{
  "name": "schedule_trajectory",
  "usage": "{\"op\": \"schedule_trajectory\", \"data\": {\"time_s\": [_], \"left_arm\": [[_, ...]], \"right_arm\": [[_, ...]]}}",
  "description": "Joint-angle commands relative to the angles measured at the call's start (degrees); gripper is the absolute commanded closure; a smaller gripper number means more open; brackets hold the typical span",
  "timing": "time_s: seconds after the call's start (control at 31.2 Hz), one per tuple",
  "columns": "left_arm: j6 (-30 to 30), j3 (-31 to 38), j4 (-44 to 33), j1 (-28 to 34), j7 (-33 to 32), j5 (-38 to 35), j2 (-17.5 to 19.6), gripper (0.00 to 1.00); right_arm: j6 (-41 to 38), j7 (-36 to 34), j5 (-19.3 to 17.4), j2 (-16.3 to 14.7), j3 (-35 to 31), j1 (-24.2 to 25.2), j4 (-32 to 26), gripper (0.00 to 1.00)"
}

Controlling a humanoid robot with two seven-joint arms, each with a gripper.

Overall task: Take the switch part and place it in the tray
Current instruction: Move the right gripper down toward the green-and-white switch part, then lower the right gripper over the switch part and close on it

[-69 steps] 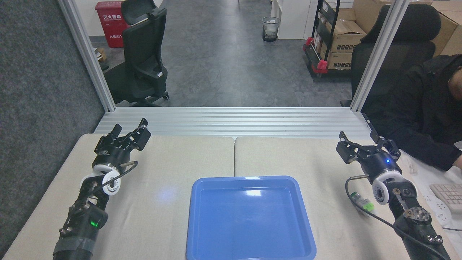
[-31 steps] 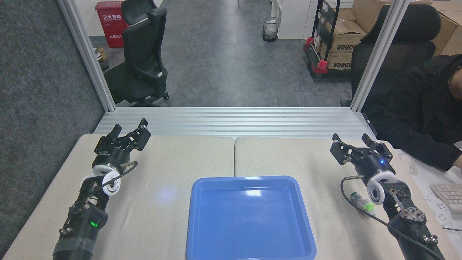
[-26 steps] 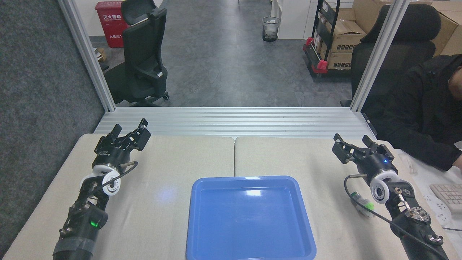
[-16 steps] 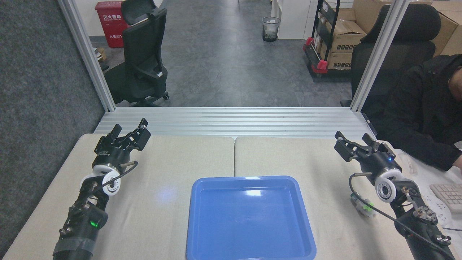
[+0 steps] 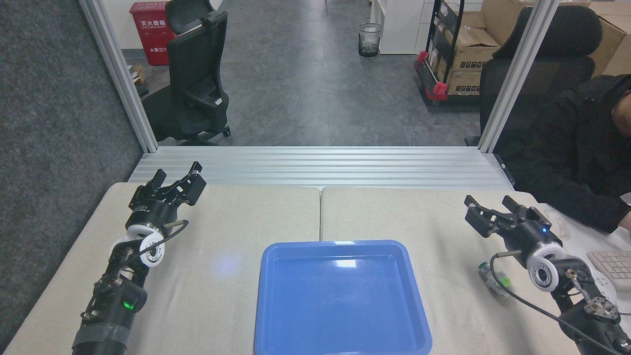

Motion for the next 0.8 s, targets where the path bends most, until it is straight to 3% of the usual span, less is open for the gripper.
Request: {"op": "schedule_trajectory", "data": {"time_s": [0.0, 0.16, 0.48, 0.77], "left_arm": [[-0.04, -1.32, 0.0, -0.02, 0.0, -0.02, -0.01, 0.0], [-0.04, -1.32, 0.0, -0.02, 0.0, -0.02, -0.01, 0.0], [-0.04, -1.32, 0.0, -0.02, 0.0, -0.02, -0.01, 0.0], [-0.04, -1.32, 0.0, -0.02, 0.0, -0.02, -0.01, 0.0]], "right_arm": [[-0.3, -2.77, -0.8, -10.94, 1.29, 5.11, -6.95, 0.01], [-0.22, -3.48, -1.24, -12.62, 0.5, 7.84, -6.95, 0.01], [0.31, -3.48, -0.63, -8.23, 1.55, 15.57, -5.46, 0.01], [1.1, -3.48, -0.63, -8.31, 1.55, 18.21, -1.41, 0.02]]}}
